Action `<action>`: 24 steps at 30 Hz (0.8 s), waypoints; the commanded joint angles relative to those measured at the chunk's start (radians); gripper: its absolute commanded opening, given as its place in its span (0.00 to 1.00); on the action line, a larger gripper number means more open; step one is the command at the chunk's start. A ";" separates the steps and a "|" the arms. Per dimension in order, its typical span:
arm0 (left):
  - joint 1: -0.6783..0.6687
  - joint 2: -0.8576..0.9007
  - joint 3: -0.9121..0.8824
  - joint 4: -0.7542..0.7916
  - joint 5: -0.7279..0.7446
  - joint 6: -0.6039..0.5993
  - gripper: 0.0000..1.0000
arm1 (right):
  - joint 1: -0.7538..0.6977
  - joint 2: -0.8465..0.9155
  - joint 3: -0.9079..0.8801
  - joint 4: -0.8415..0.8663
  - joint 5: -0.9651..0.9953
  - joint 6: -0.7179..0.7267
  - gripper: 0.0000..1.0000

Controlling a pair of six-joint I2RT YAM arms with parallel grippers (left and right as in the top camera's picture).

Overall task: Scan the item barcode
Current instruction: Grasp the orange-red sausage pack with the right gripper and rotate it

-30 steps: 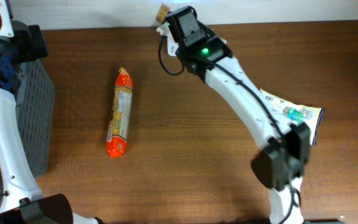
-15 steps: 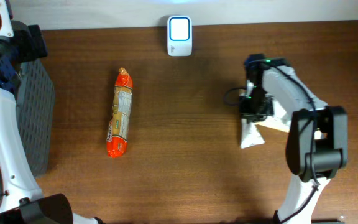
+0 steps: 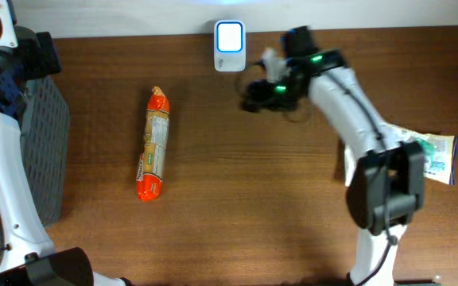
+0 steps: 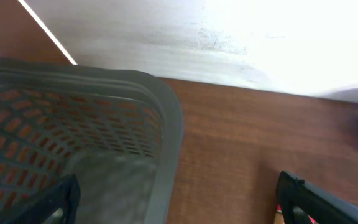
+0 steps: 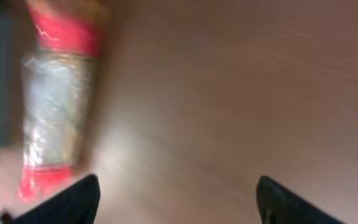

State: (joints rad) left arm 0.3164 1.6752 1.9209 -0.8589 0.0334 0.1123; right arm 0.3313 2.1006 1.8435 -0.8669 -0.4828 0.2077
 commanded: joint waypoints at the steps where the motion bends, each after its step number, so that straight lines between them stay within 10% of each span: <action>1: 0.001 -0.015 0.011 0.001 0.003 0.013 0.99 | 0.229 0.071 0.007 0.182 0.111 0.276 0.76; 10: 0.001 -0.015 0.011 0.001 0.003 0.013 0.99 | 0.526 0.274 0.007 0.442 0.465 0.358 0.65; 14: 0.001 -0.015 0.011 0.001 0.003 0.013 0.99 | 0.525 0.274 0.007 0.387 0.438 0.339 0.04; 20: 0.001 -0.015 0.011 0.001 0.003 0.013 0.99 | 0.383 0.063 0.008 0.072 0.383 0.041 0.04; 24: 0.001 -0.015 0.011 0.001 0.003 0.013 0.99 | 0.316 0.001 0.002 -0.225 0.675 -0.009 0.04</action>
State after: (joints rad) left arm 0.3164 1.6752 1.9209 -0.8597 0.0334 0.1123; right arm 0.6518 2.1490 1.8412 -1.0451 0.0013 0.2260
